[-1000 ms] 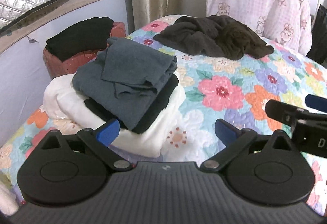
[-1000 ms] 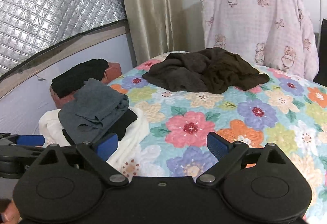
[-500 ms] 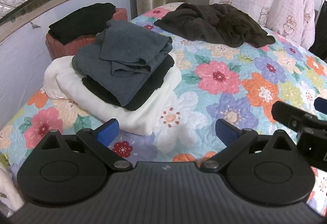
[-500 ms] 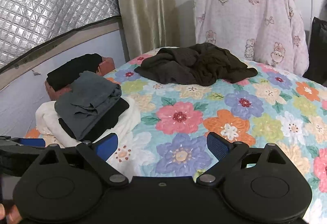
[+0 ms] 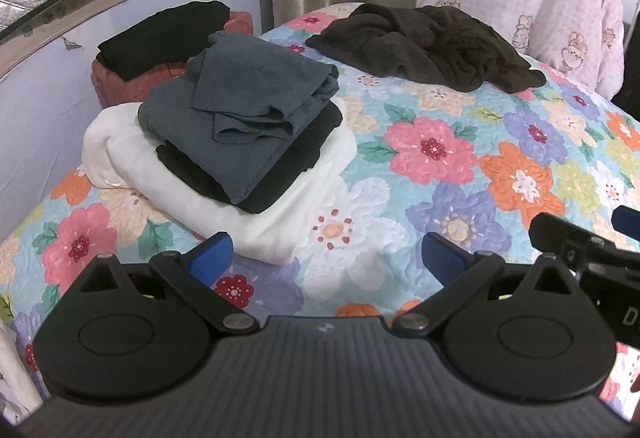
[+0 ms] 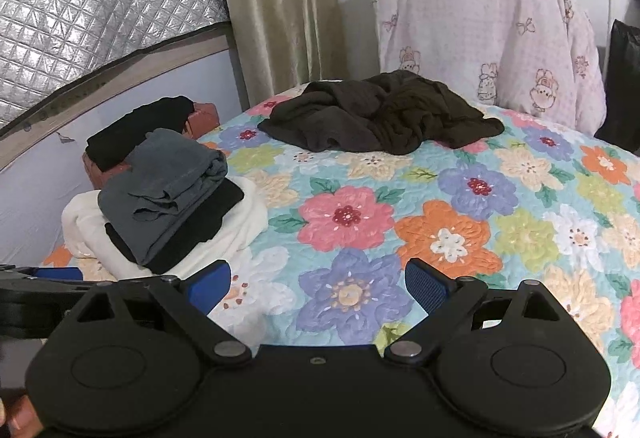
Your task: Fold clothes
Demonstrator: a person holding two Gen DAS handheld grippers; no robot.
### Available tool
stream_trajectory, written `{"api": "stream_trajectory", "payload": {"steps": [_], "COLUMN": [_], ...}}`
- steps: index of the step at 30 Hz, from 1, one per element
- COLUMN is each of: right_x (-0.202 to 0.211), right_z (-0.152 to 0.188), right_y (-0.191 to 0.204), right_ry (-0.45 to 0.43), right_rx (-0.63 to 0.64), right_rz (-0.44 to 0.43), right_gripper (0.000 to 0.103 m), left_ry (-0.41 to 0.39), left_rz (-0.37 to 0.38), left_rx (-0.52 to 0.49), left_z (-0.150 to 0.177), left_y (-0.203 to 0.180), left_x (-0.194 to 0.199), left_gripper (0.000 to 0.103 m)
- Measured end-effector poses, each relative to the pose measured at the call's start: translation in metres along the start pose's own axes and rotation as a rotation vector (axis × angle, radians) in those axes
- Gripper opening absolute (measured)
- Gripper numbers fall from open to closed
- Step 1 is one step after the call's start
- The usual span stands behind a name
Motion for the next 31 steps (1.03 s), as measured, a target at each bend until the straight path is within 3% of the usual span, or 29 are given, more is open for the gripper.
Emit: {"api": "stream_trajectory", "payload": {"steps": [31], "right_x": [0.002], "right_z": [0.001], "right_y": [0.000], "right_ry": [-0.016], "right_rx": [0.019], "right_rz": [0.005], "right_gripper": [0.096], "left_ry": [-0.033], "left_rz": [-0.011], "left_rx": [-0.005], "left_z": [-0.003], "left_y": [0.003], "left_x": [0.012], "left_gripper": [0.103]}}
Point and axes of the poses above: each gripper's, at about its wrist camera, not at the fingertips, and x roughly against the way its jaws point, y to its left, z to its underside, the point moved 5 cm from there along -x, roughly the way its jaws point, and after that the axes turned 13 degrees about z, right-handed, at the moved point
